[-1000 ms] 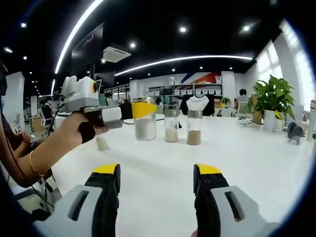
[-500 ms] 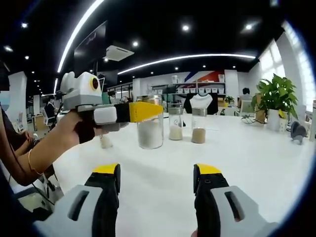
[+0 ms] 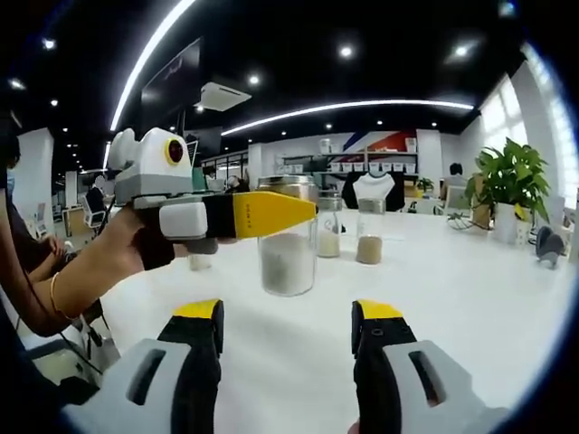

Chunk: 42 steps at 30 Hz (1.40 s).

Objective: Rotate the seasoning bottle until the label or dispensing opening points toward the visible target arrow and the bottle remains upright within the marked orientation range

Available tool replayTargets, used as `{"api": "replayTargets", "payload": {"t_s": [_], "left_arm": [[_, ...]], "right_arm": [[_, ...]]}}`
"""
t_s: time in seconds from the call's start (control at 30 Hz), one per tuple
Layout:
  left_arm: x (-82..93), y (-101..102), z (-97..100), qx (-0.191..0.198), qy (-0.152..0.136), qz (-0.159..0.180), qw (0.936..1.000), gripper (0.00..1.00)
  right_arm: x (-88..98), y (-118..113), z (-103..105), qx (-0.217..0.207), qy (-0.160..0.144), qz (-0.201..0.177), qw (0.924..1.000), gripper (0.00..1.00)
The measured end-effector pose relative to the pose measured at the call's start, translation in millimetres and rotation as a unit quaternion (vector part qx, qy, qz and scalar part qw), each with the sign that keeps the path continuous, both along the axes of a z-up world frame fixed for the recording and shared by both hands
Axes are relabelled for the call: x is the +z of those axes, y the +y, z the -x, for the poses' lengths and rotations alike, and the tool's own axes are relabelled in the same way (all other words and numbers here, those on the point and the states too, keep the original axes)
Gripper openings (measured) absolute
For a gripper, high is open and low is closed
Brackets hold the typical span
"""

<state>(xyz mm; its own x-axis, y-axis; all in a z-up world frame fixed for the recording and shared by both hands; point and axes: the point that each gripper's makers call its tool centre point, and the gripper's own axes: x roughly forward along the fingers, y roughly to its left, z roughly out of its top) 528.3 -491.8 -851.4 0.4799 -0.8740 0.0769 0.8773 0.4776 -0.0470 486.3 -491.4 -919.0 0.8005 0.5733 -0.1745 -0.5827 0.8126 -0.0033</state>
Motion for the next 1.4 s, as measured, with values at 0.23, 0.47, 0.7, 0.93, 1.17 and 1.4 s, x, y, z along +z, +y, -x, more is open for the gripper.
{"api": "replayTargets", "payload": {"t_s": [0.23,0.47,0.7,0.93,1.17,1.4], "left_arm": [[-1.8,-5.4,10.0,-0.023,0.002,0.001,0.9997,0.36],[0.2,-10.1,20.0,-0.048,0.002,0.005,0.9988,0.36],[-3.5,-16.1,31.5,-0.084,0.010,-0.005,0.9964,0.36],[-6.5,-22.7,44.9,-0.120,0.012,-0.013,0.9927,0.36],[-12.5,-24.3,46.7,-0.130,0.015,-0.027,0.9910,0.36],[-12.9,-25.0,52.1,-0.149,0.016,-0.025,0.9884,0.36]], "right_arm": [[1.3,1.0,1.1,0.001,-0.004,0.001,1.0000,0.54],[4.0,1.7,1.6,0.001,-0.011,-0.001,0.9999,0.50],[7.9,6.6,3.7,0.013,-0.020,-0.003,0.9997,0.47],[9.1,5.6,2.9,0.012,-0.023,0.000,0.9997,0.46],[13.0,2.5,2.2,0.008,-0.033,-0.006,0.9994,0.38],[12.3,6.9,4.7,0.019,-0.034,-0.008,0.9992,0.36]]}}
